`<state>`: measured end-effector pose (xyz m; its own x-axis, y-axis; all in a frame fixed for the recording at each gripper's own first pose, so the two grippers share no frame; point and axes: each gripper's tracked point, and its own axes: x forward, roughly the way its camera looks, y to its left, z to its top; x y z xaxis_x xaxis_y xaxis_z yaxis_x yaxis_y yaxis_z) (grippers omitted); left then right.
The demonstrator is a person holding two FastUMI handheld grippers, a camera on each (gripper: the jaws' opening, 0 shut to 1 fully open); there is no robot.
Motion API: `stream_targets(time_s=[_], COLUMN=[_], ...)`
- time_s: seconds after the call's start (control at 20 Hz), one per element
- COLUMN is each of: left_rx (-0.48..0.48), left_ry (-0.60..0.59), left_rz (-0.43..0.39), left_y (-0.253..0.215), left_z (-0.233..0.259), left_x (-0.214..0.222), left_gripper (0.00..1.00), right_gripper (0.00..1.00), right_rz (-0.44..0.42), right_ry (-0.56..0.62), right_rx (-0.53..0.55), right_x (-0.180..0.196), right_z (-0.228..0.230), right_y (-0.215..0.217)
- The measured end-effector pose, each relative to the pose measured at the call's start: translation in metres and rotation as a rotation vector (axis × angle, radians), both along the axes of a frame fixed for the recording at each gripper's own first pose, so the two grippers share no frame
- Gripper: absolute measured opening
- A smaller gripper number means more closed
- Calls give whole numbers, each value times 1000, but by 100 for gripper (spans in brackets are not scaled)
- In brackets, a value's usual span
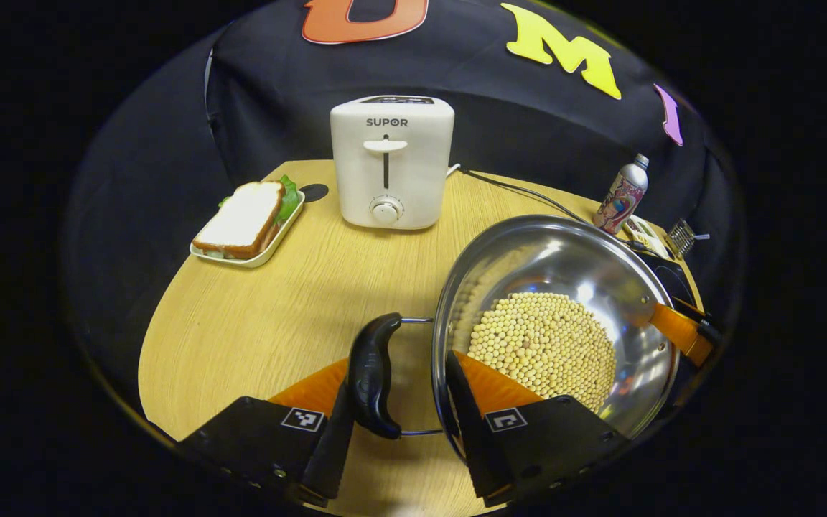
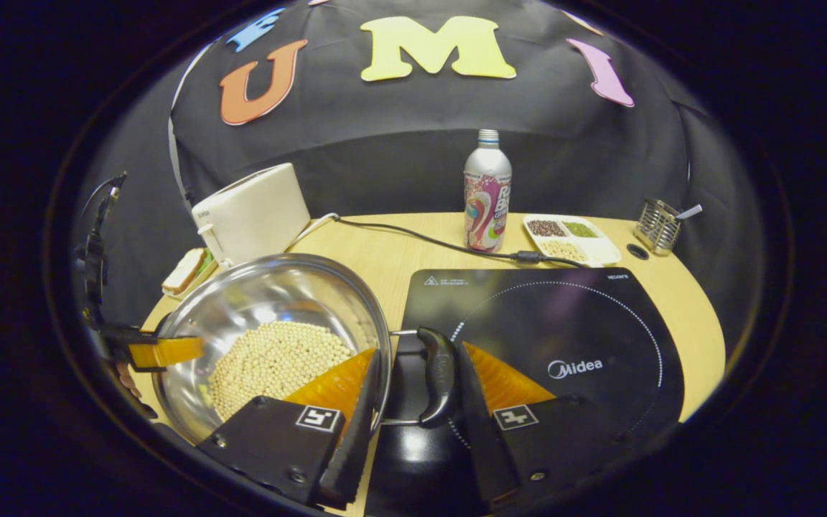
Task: First push the handle of the pot to place it horizontally, then grasp the pot with both hands and set it on the induction cooktop.
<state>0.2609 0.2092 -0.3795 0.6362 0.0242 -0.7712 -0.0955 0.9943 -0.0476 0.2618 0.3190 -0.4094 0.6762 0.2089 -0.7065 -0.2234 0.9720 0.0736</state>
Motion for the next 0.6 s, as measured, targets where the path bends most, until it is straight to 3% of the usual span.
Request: stream_targets(time_s=[0.05,0.15,0.2,0.6], left_rx=[-7,-19,-15,24], left_ry=[-4,4,11,-3], left_rz=[8,12,10,25], left_y=[-1,-2,-3,-3], left_z=[-3,1,2,33], left_x=[2,-2,-3,-28], left_gripper=[75,53,62,62], right_gripper=[60,60,57,53], right_rz=[6,15,18,55], right_ry=[-1,-2,1,35], right_rx=[-4,4,11,89], right_x=[0,1,-1,-21], right_z=[2,2,3,20], right_y=[0,0,-1,-2])
